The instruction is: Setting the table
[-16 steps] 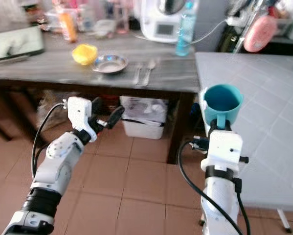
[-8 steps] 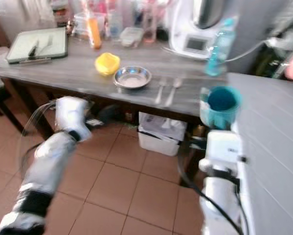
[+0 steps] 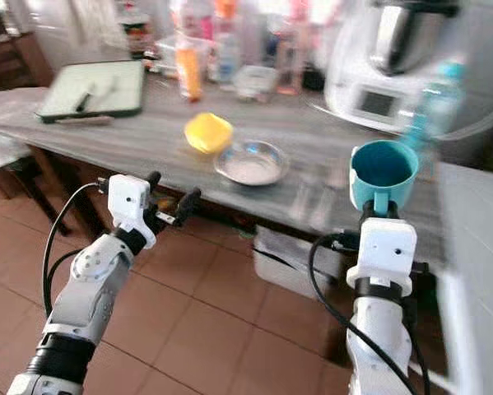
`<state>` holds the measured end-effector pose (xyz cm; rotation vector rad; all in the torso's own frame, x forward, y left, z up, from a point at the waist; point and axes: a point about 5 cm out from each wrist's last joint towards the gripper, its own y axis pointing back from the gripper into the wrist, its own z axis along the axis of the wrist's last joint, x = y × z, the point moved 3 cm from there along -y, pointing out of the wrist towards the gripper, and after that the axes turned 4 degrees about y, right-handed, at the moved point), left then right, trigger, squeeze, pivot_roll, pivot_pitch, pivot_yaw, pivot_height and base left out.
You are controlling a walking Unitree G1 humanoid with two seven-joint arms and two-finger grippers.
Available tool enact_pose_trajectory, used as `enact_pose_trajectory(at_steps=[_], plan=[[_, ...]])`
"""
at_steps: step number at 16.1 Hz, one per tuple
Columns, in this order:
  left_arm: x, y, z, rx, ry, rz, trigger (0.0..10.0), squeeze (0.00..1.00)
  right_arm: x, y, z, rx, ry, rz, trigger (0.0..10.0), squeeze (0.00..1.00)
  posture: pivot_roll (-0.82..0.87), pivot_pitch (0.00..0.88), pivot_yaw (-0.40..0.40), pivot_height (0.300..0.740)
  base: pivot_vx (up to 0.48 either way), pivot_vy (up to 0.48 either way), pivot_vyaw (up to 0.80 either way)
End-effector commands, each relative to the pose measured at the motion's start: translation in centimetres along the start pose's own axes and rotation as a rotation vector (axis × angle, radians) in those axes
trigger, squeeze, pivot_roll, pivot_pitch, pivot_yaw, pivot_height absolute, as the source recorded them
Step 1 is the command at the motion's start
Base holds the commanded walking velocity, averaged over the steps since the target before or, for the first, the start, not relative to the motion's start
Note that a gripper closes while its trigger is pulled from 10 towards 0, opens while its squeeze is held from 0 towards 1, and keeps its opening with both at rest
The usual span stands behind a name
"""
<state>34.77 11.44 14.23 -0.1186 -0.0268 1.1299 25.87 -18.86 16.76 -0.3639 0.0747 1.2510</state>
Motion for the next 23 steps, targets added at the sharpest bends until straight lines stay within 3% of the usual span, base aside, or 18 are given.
enact_pose_trajectory(at_steps=[1, 6, 13, 18, 21, 22, 23], plan=[[0.0, 0.0, 0.3, -0.001, -0.011, -0.002, 10.0, 0.0, 0.1, 0.0, 0.6, -0.02, -0.004, 0.009, 10.0, 0.0, 0.05, 0.074, -0.01, 0.74, 0.48, 0.0, 0.0], [-0.2, 0.5, 0.0, 0.027, -0.022, -0.069, 10.0, 0.0, 0.0, 0.0, 0.6, -0.021, 0.003, 0.011, 10.0, 0.0, 0.05, 0.076, -0.015, 0.74, 0.48, 0.0, 0.0], [-1.2, 1.6, 0.4, 0.031, 0.003, -0.203, 10.0, 0.0, 0.1, 0.0, 0.7, -0.026, 0.012, 0.018, 10.0, 0.0, 0.05, 0.078, -0.017, 0.74, 0.0, 0.0, 0.0], [-1.1, 3.0, 0.8, 0.068, -0.002, -0.317, 10.0, 0.0, 0.2, -0.1, 0.9, -0.031, 0.017, 0.032, 10.0, 0.0, 0.06, 0.086, -0.023, 0.74, 0.0, 0.0, 0.0], [-2.4, 3.4, 1.1, 0.089, 0.037, -0.432, 10.0, 0.0, 0.2, -0.5, 1.5, -0.052, 0.031, 0.053, 10.0, 0.0, 0.06, 0.098, -0.025, 0.74, 0.0, 0.0, 0.0], [-3.1, 3.7, 1.0, 0.122, 0.028, -0.503, 10.0, 0.0, 0.3, -1.1, 1.2, -0.025, -0.025, 0.062, 10.0, 0.0, 0.06, 0.106, -0.028, 0.74, 0.0, 0.0, 0.0], [-3.0, 3.8, 1.1, 0.12, 0.028, -0.501, 10.0, 0.0, 0.4, -1.3, 1.4, -0.03, -0.035, 0.069, 10.0, 0.0, 0.06, 0.114, -0.025, 0.74, 0.0, 0.0, 0.0]])
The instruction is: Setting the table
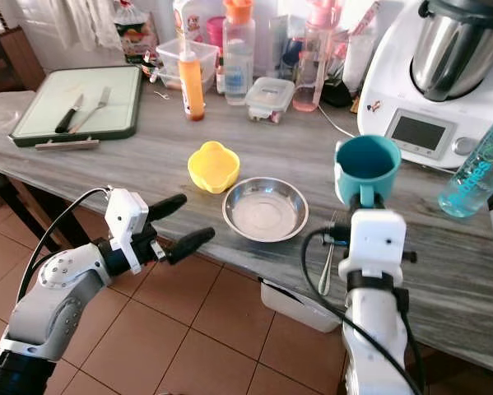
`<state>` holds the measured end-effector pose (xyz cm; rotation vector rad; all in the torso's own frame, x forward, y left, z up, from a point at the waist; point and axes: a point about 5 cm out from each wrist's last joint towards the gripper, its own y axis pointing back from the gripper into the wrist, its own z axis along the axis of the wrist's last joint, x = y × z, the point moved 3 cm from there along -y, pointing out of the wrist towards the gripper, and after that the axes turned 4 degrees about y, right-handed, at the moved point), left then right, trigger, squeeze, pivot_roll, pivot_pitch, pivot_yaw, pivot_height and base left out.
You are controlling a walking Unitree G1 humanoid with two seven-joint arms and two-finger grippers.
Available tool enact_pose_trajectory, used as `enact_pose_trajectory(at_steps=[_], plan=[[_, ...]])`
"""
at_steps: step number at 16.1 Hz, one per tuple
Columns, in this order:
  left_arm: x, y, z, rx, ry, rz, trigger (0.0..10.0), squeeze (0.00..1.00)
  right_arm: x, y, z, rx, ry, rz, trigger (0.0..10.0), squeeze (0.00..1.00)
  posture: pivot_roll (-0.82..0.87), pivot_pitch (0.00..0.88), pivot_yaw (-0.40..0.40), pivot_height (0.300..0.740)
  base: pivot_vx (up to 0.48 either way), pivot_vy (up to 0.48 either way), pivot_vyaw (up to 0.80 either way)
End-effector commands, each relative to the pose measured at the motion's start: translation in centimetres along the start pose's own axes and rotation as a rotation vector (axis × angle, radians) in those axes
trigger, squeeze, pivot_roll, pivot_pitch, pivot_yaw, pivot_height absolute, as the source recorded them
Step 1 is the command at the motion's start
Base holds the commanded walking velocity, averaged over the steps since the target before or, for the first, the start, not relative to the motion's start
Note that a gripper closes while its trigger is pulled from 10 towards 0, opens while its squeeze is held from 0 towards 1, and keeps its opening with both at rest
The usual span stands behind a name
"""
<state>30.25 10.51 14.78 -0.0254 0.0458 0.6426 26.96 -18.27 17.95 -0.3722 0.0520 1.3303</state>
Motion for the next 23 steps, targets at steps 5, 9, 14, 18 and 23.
enact_pose_trajectory(at_steps=[5, 9, 14, 18, 23], plan=[[-0.6, 0.3, -0.1, 0.028, 0.017, -0.024, 10.0, 0.0, 0.4, -3.0, 1.1, -0.028, -0.057, 0.054, 10.0, 0.0, 0.07, 0.122, -0.021, 0.74, 0.0, 0.0, 0.0], [-0.9, 0.1, -0.1, 0.03, 0.03, -0.034, 10.0, 0.0, 1.6, -4.6, 0.0, 0.048, -0.13, 0.084, 10.0, 0.0, 0.07, 0.118, -0.023, 0.74, 0.0, 0.0, 0.0], [-1.4, -0.1, 0.0, 0.028, 0.035, -0.047, 10.0, 0.0, 2.4, -6.0, -0.8, 0.1, -0.192, 0.109, 10.0, 0.0, 0.08, 0.129, -0.024, 0.74, 0.0, 0.0, 0.0], [-1.7, 0.1, 0.1, 0.033, 0.04, -0.057, 10.0, 0.0, 2.5, -6.8, -1.7, 0.135, -0.194, 0.114, 10.0, 0.0, 0.08, 0.148, -0.02, 0.74, 0.0, 0.0, 0.0], [-1.9, 0.6, 0.0, 0.046, 0.042, -0.056, 10.0, 0.0, 3.0, -7.8, -2.3, 0.14, -0.196, 0.137, 10.0, 0.0, 0.1, 0.173, -0.018, 0.74, 0.0, 0.0, 0.0]])
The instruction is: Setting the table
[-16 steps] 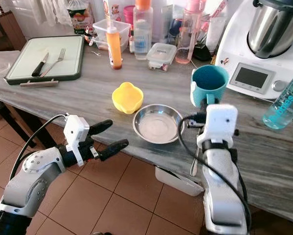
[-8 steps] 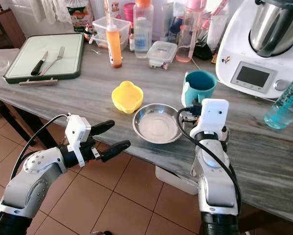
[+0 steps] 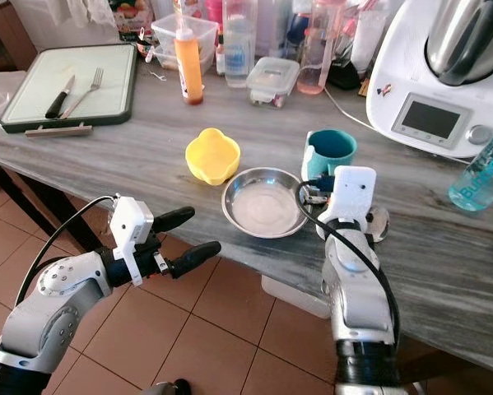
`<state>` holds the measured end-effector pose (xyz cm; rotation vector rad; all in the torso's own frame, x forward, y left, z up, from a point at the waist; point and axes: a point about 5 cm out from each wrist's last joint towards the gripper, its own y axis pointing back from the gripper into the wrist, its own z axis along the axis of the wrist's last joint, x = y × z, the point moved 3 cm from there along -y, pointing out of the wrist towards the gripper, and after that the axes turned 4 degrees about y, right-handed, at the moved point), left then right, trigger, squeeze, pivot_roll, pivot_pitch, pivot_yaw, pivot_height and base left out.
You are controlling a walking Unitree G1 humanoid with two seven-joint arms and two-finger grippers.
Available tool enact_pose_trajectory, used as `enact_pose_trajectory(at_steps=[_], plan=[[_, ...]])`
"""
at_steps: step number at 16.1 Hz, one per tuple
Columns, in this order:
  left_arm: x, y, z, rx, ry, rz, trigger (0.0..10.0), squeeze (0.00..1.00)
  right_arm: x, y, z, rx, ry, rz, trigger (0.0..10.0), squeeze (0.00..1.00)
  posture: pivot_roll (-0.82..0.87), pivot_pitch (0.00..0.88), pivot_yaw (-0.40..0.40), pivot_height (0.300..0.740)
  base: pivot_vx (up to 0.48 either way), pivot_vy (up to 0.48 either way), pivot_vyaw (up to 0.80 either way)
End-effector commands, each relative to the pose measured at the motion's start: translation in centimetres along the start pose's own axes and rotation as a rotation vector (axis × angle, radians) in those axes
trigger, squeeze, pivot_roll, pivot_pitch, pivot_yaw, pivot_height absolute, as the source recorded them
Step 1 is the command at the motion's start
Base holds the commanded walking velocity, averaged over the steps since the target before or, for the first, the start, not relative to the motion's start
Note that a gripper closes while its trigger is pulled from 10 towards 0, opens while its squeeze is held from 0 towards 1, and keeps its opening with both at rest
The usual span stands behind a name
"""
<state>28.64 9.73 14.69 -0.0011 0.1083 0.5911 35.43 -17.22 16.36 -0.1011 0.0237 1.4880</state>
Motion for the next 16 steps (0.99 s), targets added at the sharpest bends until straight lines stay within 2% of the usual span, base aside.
enact_pose_trajectory(at_steps=[1, 5, 16], plan=[[-0.2, 0.3, 0.2, 0.004, -0.008, -0.005, 10.0, 0.0, -0.4, -0.3, 0.5, -0.023, 0.001, -0.003, 10.0, 0.0, 0.1, 0.174, -0.018, 0.74, 0.0, 0.0, 0.0], [-0.6, 0.8, 0.1, 0.017, -0.002, 0.002, 10.0, 0.0, 0.0, -1.8, 1.2, -0.055, 0.02, 0.02, 10.0, 0.0, 0.12, 0.189, -0.02, 0.74, 0.0, 0.0, 0.0], [-0.6, 1.3, 0.1, 0.033, -0.002, 0.007, 10.0, 0.0, 0.7, -2.7, 0.1, -0.04, 0.008, 0.04, 10.0, 0.0, 0.14, 0.196, -0.015, 0.74, 0.0, 0.0, 0.0]])
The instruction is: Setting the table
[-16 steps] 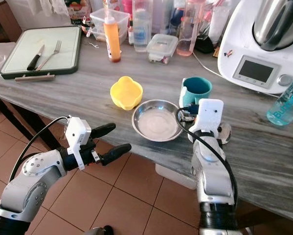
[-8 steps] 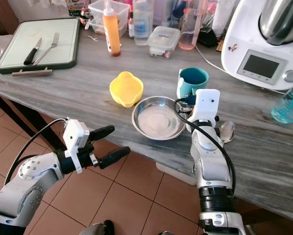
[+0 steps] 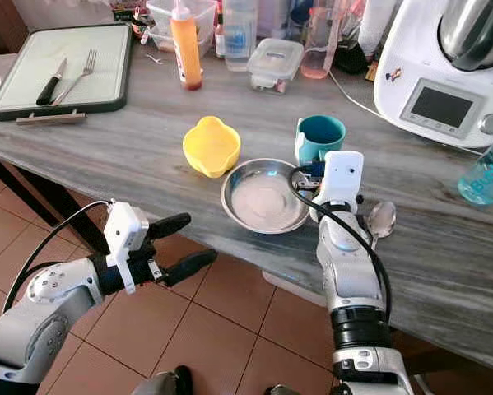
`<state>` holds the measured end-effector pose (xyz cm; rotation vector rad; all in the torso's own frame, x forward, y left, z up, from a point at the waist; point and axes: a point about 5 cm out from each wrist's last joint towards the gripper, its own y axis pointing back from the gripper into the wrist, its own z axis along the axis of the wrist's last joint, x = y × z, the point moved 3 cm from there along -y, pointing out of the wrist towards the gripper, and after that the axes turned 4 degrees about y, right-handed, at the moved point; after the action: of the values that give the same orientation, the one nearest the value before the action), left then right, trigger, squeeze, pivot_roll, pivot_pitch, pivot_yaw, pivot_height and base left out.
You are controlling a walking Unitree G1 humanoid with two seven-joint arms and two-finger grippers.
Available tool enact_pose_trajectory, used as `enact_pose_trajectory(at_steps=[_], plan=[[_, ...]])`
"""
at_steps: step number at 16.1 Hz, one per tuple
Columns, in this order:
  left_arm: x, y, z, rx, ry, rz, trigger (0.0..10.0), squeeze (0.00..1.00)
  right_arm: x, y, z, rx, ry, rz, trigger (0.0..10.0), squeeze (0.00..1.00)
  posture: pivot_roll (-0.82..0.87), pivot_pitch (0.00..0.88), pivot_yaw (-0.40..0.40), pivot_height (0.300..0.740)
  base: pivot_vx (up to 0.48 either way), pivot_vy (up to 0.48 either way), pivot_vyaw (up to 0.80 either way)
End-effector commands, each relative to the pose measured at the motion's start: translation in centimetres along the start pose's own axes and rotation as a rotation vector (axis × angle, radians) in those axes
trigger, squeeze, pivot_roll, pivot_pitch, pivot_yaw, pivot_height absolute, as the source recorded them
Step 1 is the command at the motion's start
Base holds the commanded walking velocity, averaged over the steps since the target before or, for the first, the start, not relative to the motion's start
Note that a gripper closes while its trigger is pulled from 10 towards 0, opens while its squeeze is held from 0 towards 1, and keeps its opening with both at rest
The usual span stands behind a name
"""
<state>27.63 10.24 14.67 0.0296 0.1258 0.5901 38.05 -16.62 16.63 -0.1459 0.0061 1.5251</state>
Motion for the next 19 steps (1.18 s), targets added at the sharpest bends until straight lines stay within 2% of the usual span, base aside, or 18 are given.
enact_pose_trajectory(at_steps=[1, 6, 7, 8, 19], plan=[[-0.1, 0.3, 0.2, 0.0, -0.009, 0.007, 10.0, 0.0, -0.1, -0.1, -0.1, 0.001, -0.008, 0.003, 10.0, 0.0, 0.14, 0.195, -0.015, 0.74, 0.0, 0.0, 0.0], [-0.1, 0.3, -0.2, 0.006, -0.004, 0.01, 10.0, 0.0, 0.1, -0.5, -0.2, -0.001, -0.014, 0.012, 10.0, 0.0, 0.14, 0.188, -0.019, 0.74, 0.0, 0.0, 0.0], [-0.1, 0.3, -0.2, 0.007, -0.004, 0.01, 10.0, 0.0, 0.2, -0.5, -0.2, -0.001, -0.014, 0.014, 10.0, 0.91, 0.14, 0.188, -0.019, 0.74, 0.0, 0.0, 0.0], [-0.1, 0.3, -0.3, 0.008, -0.004, 0.011, 10.0, 0.0, 0.2, -0.5, -0.3, -0.002, -0.016, 0.016, 10.0, 0.98, 0.14, 0.188, -0.019, 0.74, 0.0, 0.0, 0.0], [0.2, 0.1, -0.5, 0.014, -0.007, 0.011, 10.0, 0.0, -0.1, -0.1, 0.8, -0.054, 0.028, 0.012, 10.0, 1.0, 0.14, 0.183, -0.013, 0.74, 0.0, 0.0, 0.0]])
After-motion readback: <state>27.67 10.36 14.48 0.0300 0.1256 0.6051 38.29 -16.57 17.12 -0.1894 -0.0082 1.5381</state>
